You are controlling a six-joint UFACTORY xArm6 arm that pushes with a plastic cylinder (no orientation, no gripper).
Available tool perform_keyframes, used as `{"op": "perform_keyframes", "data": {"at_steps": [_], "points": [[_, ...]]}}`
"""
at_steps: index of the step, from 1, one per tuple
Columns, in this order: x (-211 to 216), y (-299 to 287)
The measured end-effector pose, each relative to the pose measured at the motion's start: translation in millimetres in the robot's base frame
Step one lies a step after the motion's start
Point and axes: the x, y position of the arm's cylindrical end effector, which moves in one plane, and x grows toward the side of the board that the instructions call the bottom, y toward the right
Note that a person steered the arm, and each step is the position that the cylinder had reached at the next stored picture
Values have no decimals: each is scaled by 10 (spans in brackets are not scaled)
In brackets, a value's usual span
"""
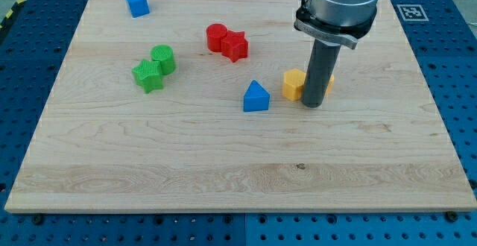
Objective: Slide the yellow hexagon closer to red star
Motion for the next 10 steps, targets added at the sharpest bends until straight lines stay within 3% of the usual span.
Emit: {"op": "perform_keyframes", "data": {"at_steps": [5,7,10], "points": [[-68,-154],[-315,-156],[-63,-355]]}}
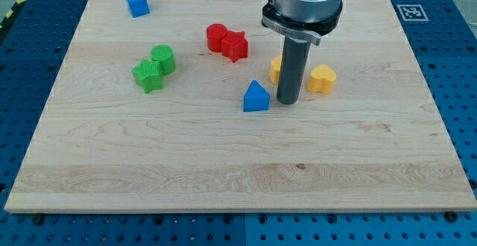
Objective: Slide the yellow hexagon closer to red star
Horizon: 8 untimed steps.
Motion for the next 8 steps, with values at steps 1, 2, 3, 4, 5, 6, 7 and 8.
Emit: {"op": "perform_keyframes", "data": {"at_steps": [1,2,3,4,5,6,7,8], "points": [[0,0],[-56,-149],[-105,-158],[-242,74],[-488,173],[-579,172],[-656,104],[-946,91]]}}
